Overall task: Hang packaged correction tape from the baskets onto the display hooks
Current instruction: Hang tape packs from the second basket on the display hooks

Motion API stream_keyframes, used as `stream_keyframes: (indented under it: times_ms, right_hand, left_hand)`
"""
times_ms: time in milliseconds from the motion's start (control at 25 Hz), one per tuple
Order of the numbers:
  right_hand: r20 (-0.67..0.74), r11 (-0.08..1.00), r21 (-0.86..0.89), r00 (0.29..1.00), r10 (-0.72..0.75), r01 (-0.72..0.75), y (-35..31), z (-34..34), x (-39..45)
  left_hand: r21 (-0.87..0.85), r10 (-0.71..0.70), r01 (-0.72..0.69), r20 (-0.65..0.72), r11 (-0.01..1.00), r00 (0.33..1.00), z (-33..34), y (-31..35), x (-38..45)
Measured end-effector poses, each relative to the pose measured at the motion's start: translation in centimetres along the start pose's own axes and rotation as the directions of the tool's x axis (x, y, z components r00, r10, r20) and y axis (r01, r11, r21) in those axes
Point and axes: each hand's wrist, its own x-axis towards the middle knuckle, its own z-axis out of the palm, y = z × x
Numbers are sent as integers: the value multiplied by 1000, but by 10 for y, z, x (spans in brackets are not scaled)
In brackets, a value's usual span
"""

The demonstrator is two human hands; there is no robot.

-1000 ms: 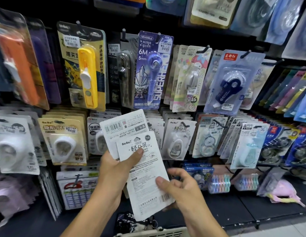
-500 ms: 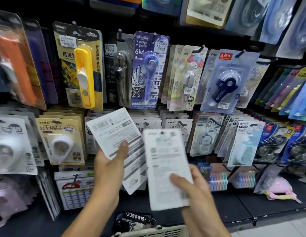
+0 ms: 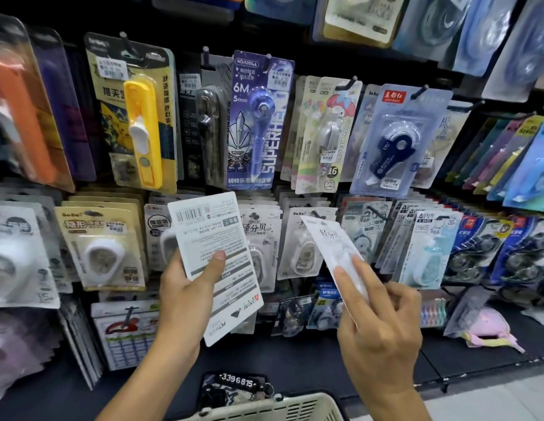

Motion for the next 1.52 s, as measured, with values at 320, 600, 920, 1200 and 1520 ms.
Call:
stream_keyframes:
  times_ms: [320,600,920,1200,1520]
  right_hand:
    - [178,995,-31,980,-87,94,-10,15,6]
    - [786,940,247,616,-53,-234,-8,37,12]
    - [932,-319,81,185,-313,-944,2,24,24]
    - [857,-307,475,355,375,-825,49,15,4]
    - [660,-156,504,262,704,-849,90,-1,7]
  left_hand:
    - [12,17,-17,22,1000,1000,2,4,-4]
    - [241,247,-303,236,922,940,0,2,-6]
    - [272,578,-956,765,109,283,-2,-3,6]
    - [663,381,-749,697,-18,608,8,-23,28]
    - [786,189,-617,612,-43,768,1,-38,32]
